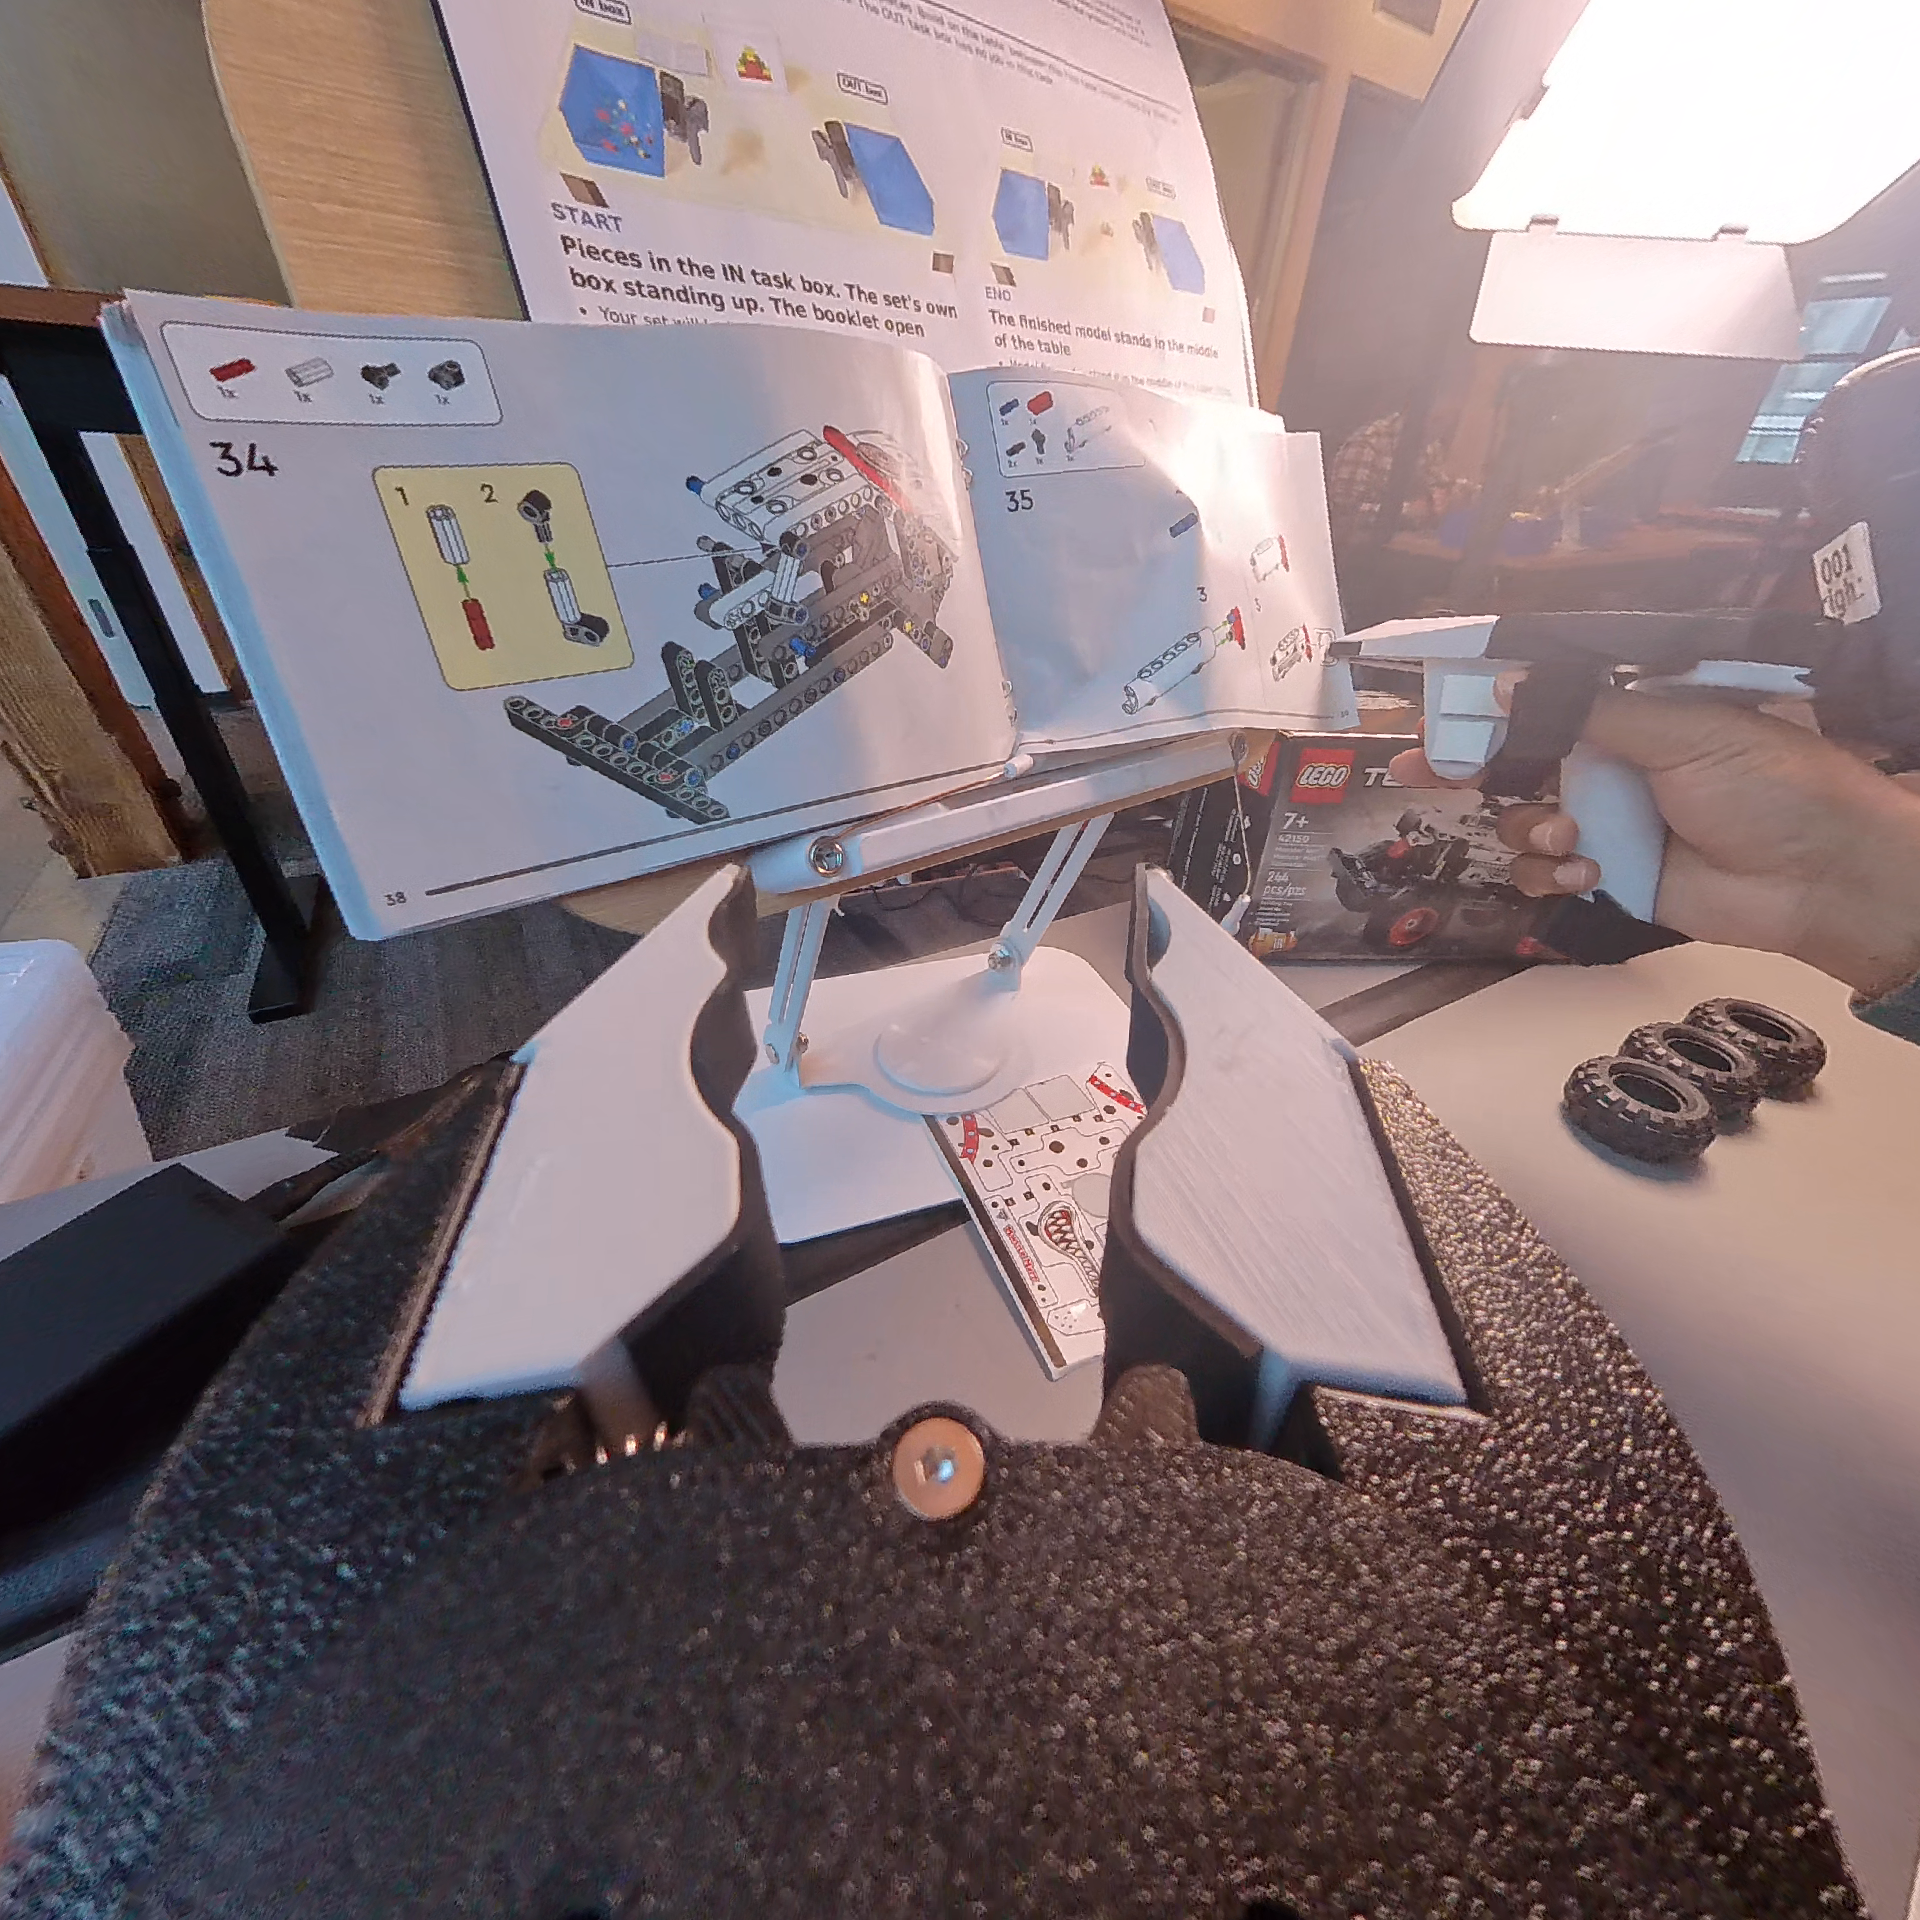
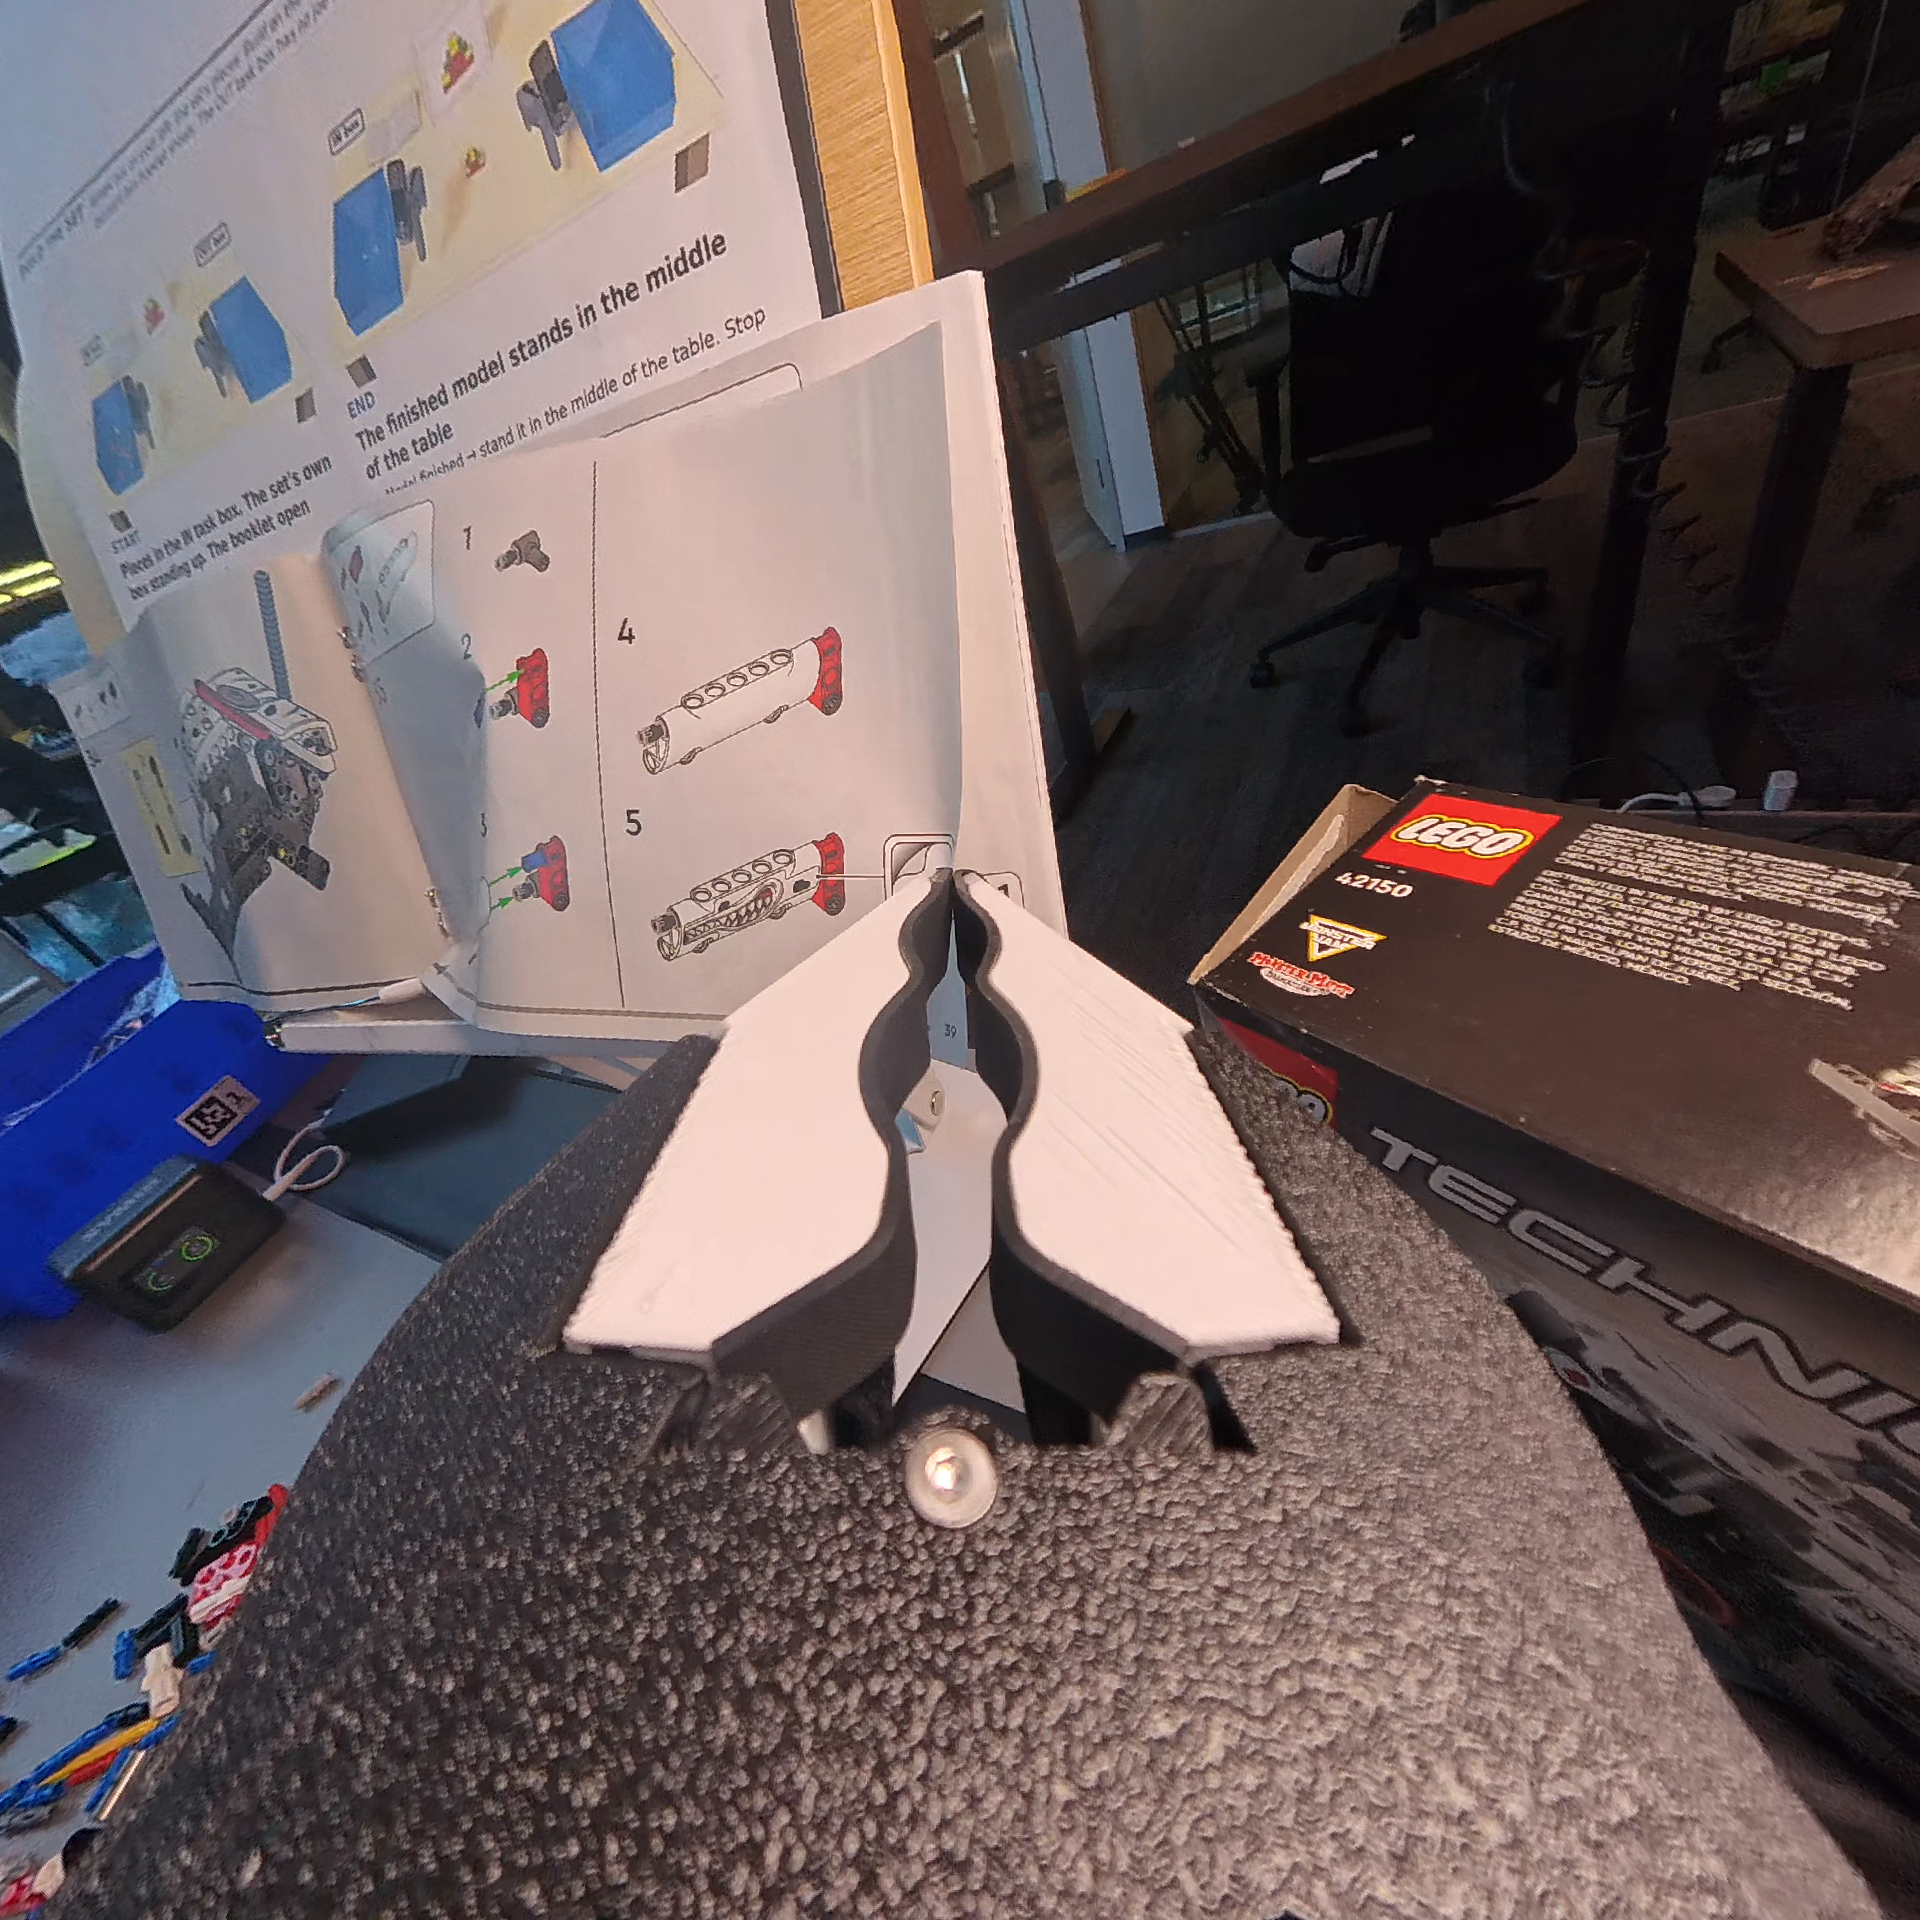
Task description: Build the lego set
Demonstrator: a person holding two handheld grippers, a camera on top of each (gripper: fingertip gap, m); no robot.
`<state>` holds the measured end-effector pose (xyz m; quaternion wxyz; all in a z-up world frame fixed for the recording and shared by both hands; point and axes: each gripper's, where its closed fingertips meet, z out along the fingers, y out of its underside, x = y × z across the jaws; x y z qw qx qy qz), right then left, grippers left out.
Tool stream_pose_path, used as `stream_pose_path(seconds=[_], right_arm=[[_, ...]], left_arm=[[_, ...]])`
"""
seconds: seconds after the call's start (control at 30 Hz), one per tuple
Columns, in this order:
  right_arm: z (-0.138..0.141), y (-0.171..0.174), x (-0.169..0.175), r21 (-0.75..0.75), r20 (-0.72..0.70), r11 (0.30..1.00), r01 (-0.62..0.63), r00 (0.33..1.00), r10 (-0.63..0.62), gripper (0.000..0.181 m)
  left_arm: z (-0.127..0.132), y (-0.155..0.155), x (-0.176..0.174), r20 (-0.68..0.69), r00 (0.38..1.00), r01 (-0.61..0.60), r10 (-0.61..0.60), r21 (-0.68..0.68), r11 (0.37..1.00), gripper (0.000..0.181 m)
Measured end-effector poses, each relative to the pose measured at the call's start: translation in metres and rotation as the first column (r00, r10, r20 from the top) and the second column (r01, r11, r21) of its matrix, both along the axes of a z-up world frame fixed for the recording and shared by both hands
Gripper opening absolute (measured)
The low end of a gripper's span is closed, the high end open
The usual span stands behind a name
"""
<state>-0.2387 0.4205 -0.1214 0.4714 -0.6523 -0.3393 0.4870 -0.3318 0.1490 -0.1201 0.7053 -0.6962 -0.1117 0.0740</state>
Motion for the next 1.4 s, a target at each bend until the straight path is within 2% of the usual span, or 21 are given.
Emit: stream_pose_path(seconds=[0.2,0.3,0.37,0.5,0.6,0.8,0.93,1.13,1.4], right_arm=[[0.02,-0.019,0.003,0.001,-0.095,0.997,-0.073,0.993,0.073,0.0],[0.036,-0.054,0.0,0.011,-0.175,0.978,-0.207,0.963,0.206,0.0],[0.039,-0.085,-0.01,0.01,-0.176,0.947,-0.321,0.932,0.318,0.0],[0.03,-0.14,-0.04,0.046,-0.086,0.886,-0.461,0.882,0.464,0.0],[0.02,-0.176,-0.068,0.056,-0.02,0.849,-0.526,0.849,0.528,0.0],[0.003,-0.232,-0.123,0.126,0.108,0.804,-0.581,0.814,0.571,0.0],[-0.011,-0.26,-0.145,0.162,0.186,0.769,-0.618,0.785,0.591,0.001],[-0.014,-0.282,-0.149,0.176,0.183,0.743,-0.646,0.763,0.62,0.004],[-0.006,-0.282,-0.134,0.198,0.161,0.74,-0.643,0.766,0.622,0.001]], left_arm=[[-0.001,-0.001,-0.003,0.003,1.0,-0.006,0.006,-0.002,1.0,0.072],[-0.001,-0.002,-0.006,0.008,1.0,-0.01,0.01,0.002,1.0,0.072],[-0.001,-0.003,-0.006,0.011,1.0,-0.011,0.011,0.003,1.0,0.072],[0.002,-0.005,-0.008,0.014,1.0,-0.014,0.014,0.011,1.0,0.072],[0.007,-0.011,-0.012,0.022,1.0,-0.023,0.022,0.033,0.999,0.072],[0.018,-0.024,-0.024,0.034,0.998,-0.054,0.052,0.074,0.996,0.072],[0.017,-0.028,-0.031,0.049,0.997,-0.069,0.066,0.077,0.995,0.071],[0.013,-0.028,-0.035,0.061,0.996,-0.074,0.07,0.069,0.995,0.071],[0.009,-0.025,-0.035,0.071,0.995,-0.07,0.065,0.061,0.996,0.071]])
